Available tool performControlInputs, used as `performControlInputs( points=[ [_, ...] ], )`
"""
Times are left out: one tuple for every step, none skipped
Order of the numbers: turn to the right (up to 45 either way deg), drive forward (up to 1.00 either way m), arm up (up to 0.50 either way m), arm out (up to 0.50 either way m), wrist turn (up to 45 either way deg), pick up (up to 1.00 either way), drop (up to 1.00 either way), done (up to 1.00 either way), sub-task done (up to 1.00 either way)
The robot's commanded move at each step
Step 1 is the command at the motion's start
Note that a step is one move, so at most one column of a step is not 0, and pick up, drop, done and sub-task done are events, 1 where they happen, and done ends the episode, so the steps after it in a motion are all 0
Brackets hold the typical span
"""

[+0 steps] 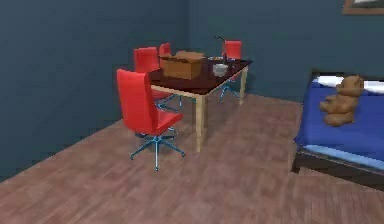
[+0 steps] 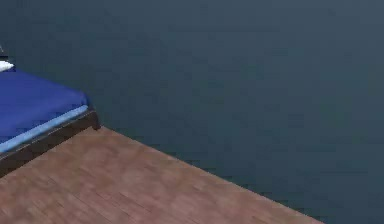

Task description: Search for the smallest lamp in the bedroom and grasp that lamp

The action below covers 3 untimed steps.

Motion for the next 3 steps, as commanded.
performControlInputs(
  points=[
    [-45.0,0.00,0.00,0.00,0.0,0.00,0.00,0.00,0.00],
    [-12.0,0.00,0.00,0.00,0.0,0.00,0.00,0.00,0.00],
    [-3.0,0.00,0.00,0.00,0.0,0.00,0.00,0.00,0.00]
  ],
)
